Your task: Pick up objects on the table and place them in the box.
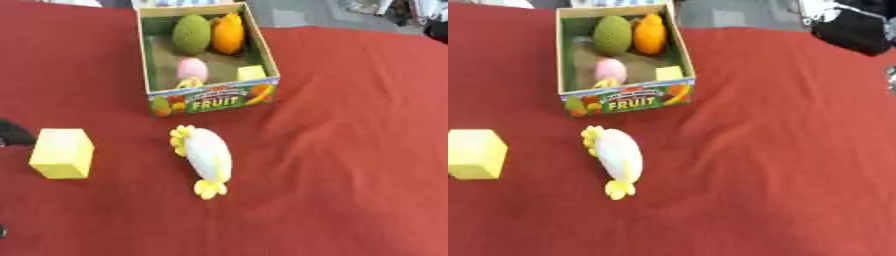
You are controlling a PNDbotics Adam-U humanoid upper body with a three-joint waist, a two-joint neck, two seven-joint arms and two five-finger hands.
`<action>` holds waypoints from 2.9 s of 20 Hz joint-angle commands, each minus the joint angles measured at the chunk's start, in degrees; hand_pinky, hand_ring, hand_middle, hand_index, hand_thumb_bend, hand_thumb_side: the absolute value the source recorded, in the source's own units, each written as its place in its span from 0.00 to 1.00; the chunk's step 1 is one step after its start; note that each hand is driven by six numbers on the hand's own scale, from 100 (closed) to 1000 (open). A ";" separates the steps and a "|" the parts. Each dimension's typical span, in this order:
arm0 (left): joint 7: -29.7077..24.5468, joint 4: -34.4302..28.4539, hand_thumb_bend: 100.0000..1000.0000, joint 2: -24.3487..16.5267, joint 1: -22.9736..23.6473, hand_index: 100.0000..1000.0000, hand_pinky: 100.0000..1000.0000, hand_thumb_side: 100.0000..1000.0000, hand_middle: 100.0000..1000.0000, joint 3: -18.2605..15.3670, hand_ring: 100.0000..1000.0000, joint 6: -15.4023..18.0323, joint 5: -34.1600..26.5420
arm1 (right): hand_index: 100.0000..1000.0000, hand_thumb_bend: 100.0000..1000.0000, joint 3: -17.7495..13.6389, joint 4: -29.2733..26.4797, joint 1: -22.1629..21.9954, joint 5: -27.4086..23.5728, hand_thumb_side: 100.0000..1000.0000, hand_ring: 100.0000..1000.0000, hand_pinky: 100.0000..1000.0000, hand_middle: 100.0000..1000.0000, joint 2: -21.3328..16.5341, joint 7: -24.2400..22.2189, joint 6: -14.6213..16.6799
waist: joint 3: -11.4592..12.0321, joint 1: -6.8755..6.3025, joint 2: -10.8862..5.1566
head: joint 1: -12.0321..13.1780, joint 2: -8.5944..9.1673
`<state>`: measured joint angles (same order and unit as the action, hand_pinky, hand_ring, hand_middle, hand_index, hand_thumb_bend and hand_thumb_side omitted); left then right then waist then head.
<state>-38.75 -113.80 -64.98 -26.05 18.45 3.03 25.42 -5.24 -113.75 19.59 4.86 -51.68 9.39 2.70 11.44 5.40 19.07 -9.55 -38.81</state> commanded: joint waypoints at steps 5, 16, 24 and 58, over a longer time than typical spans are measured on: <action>0.69 -0.79 0.55 -0.80 -2.19 0.98 1.00 0.51 0.91 -1.63 1.00 -0.75 0.10 | 0.82 0.00 -0.17 -0.84 0.05 -0.36 0.27 0.85 0.88 0.57 -1.10 -0.57 -0.65 | 0.19 -1.29 -0.55 | 1.14 -1.15; 1.89 -0.79 0.51 3.01 -9.51 0.98 1.00 0.50 0.91 -0.61 1.00 -3.50 0.63 | 0.82 0.00 -0.08 -0.84 -0.33 -0.65 0.30 0.85 0.88 0.57 -0.65 -0.91 -1.24 | 0.13 -1.59 -0.96 | 1.32 -1.70; -2.82 -0.63 0.52 6.23 -12.28 0.98 1.00 0.49 0.91 1.05 1.00 -9.30 2.27 | 0.82 0.00 -0.01 -0.84 -0.35 -0.92 0.34 0.85 0.89 0.56 -0.25 -1.24 -1.14 | -0.40 -1.54 -0.86 | 1.79 -1.39; -8.41 21.26 0.49 15.59 -15.95 0.93 0.95 0.42 0.82 4.57 0.96 -3.79 7.21 | 0.82 0.00 -0.16 -0.84 -0.36 -2.39 0.44 0.86 0.89 0.56 1.45 -1.98 -1.73 | -1.93 -0.61 0.08 | 2.89 -0.83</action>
<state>-47.14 -92.33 -48.57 -40.90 23.40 -1.10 32.20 -4.85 -113.75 18.88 2.90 -49.11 7.36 1.17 9.56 4.81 19.44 -6.82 -39.92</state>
